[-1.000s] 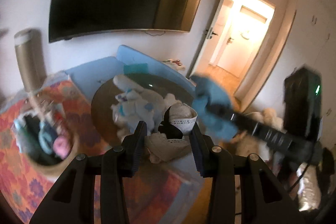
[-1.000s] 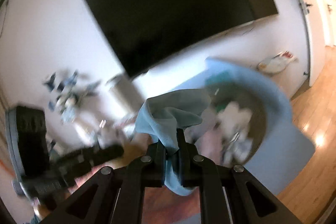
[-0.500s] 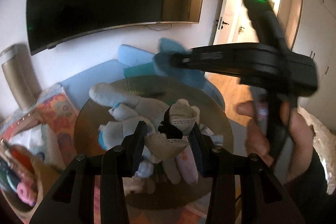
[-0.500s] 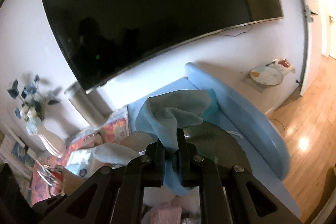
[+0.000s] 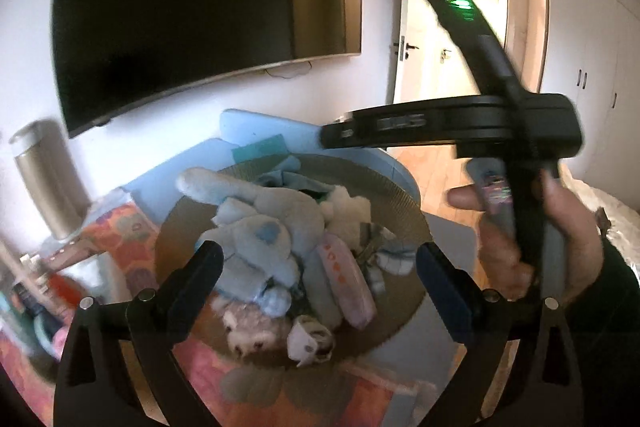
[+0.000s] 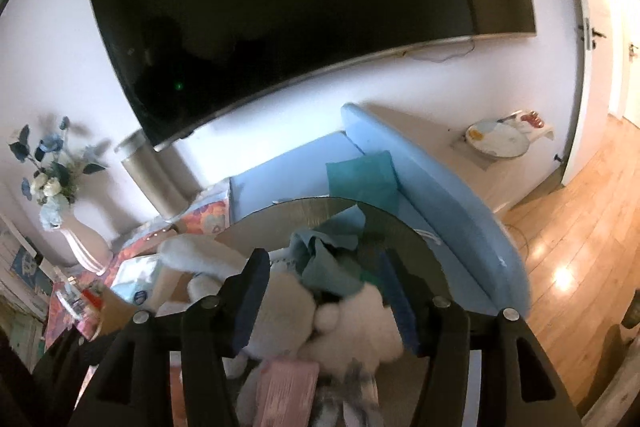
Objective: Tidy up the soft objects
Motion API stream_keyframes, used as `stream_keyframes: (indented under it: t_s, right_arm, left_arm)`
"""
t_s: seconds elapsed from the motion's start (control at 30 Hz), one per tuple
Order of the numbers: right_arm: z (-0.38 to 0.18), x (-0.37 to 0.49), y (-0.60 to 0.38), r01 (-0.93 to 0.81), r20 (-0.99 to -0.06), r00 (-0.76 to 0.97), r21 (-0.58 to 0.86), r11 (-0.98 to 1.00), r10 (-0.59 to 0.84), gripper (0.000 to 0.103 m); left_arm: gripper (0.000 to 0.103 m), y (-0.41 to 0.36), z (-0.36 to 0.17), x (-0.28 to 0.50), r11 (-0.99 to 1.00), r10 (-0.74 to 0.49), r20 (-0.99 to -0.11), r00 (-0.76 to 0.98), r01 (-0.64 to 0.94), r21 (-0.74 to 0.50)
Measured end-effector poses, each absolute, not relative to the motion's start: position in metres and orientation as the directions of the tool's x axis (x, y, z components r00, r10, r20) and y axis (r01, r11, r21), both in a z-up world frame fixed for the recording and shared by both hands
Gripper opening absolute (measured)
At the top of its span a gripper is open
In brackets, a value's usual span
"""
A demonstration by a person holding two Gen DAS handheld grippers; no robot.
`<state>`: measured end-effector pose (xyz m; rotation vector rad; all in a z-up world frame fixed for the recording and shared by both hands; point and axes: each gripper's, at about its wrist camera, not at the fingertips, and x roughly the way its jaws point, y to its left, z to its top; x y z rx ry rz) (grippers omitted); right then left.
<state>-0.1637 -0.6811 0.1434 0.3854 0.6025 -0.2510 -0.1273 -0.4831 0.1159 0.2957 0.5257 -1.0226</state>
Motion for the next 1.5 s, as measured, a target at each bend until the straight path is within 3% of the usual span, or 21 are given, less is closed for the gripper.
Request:
stream_keyframes:
  t_s: [0.37, 0.5, 0.63, 0.73, 0.97, 1.07, 1.2, 1.43, 1.5]
  right_arm:
    - [0.172, -0.237, -0.589, 0.221, -0.499, 0.866, 0.297, 0.929, -0.047, 0.06]
    - [0.172, -0.24, -0.541, 0.142, -0.47, 0.883, 0.304, 0.942, 0.019, 0.071]
    - [0.17, -0.233, -0.49, 0.037, -0.447, 0.888, 0.303, 0.952, 0.108, 0.074]
    - [0.162, -0.216, -0.444, -0.026, -0.479, 0.863, 0.28, 0.96, 0.163, 0.079]
    - [0.125, -0.152, -0.324, -0.202, -0.607, 0.733, 0.237, 0.95, 0.307, 0.079]
    - [0.115, -0.115, -0.282, -0.219, -0.641, 0.705, 0.212, 0.952, 0.304, 0.079]
    - [0.101, -0.075, -0.247, -0.195, -0.621, 0.748, 0.134, 0.972, 0.235, 0.079]
    - [0.057, -0.032, -0.223, -0.097, -0.598, 0.788, 0.115, 0.989, 0.146, 0.079]
    - [0.046, -0.031, -0.219, -0.095, -0.604, 0.787, 0.079, 0.992, 0.124, 0.079]
  left_arm:
    - [0.097, -0.352, 0.133, -0.166, 0.587, -0.689, -0.5, 0.525, 0.808, 0.039]
    - [0.097, -0.287, 0.13, -0.153, 0.69, -0.607, -0.514, 0.606, 0.723, 0.038]
    - [0.097, -0.221, 0.121, -0.135, 0.853, -0.412, -0.526, 0.744, 0.518, 0.064]
    - [0.097, -0.174, 0.115, -0.121, 0.919, -0.299, -0.55, 0.779, 0.39, 0.052]
    - [0.097, -0.067, 0.105, -0.08, 0.99, -0.133, -0.622, 0.771, 0.129, -0.052]
    - [0.097, -0.041, 0.098, -0.064, 0.997, -0.079, -0.627, 0.775, 0.058, -0.053]
    - [0.097, -0.027, 0.08, -0.041, 1.0, -0.022, -0.621, 0.784, 0.006, -0.028]
    - [0.097, -0.022, 0.046, -0.018, 0.997, 0.039, -0.645, 0.763, -0.068, -0.02]
    - [0.097, -0.018, 0.038, -0.011, 0.996, 0.047, -0.683, 0.729, -0.088, -0.025]
